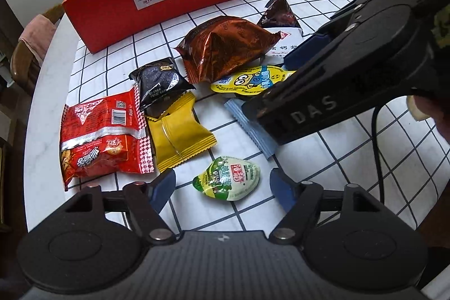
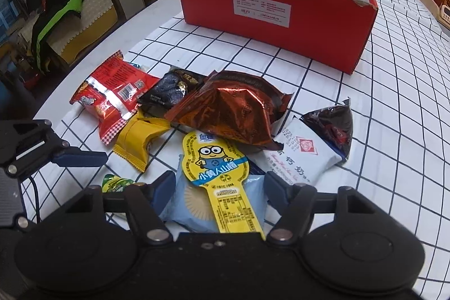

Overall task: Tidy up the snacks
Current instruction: 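Grasp the green egg-shaped snack with left tool while right tool grasps Minion packet, then carry both snacks into the red box and open both tools, then withdraw both tools from the box toward the remaining snacks, then lower the right tool onto the blue biscuit packet and close it, then grasp the yellow packet with the left tool, then carry yellow packet and blue biscuit packet into the red box, open both tools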

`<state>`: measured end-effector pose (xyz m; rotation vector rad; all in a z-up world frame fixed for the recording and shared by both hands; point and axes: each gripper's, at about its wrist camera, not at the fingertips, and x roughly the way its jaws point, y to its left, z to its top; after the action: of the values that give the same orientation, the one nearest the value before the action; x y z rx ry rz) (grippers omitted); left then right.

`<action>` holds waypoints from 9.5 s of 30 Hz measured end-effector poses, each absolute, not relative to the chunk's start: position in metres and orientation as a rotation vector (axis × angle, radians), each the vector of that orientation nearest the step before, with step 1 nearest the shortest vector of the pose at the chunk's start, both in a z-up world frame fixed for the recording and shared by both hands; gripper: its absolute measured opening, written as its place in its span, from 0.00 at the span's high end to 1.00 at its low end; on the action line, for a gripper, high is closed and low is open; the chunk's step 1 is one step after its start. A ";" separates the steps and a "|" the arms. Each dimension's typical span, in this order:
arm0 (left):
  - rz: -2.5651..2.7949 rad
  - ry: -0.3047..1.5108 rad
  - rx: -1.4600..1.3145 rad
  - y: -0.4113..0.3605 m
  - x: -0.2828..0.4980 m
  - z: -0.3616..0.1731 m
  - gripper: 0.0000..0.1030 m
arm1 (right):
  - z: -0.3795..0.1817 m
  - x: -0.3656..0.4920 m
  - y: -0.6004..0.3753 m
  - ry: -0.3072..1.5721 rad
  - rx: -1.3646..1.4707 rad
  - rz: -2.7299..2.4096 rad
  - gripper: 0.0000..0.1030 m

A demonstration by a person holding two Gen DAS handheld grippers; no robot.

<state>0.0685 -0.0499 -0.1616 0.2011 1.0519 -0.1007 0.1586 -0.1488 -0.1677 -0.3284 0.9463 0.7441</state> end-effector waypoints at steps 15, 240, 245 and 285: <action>-0.134 1.061 0.138 -0.047 0.065 -0.160 0.57 | -0.165 0.155 -0.144 0.920 -0.329 0.738 0.52; -0.048 1.071 -0.151 0.018 0.121 -0.146 0.24 | -0.177 0.141 -0.141 0.875 -0.682 1.182 0.53; -0.036 1.124 -0.129 0.011 0.130 -0.156 0.35 | -0.178 0.136 -0.144 0.891 -0.639 1.115 0.53; 0.018 0.891 -0.072 0.019 0.129 -0.045 0.60 | -0.043 0.157 -0.178 0.673 -0.255 0.781 0.53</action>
<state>0.1288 0.0186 -0.0450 -0.0715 0.8905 0.0178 0.1569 -0.1783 -0.0430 -0.2551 0.6729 0.7807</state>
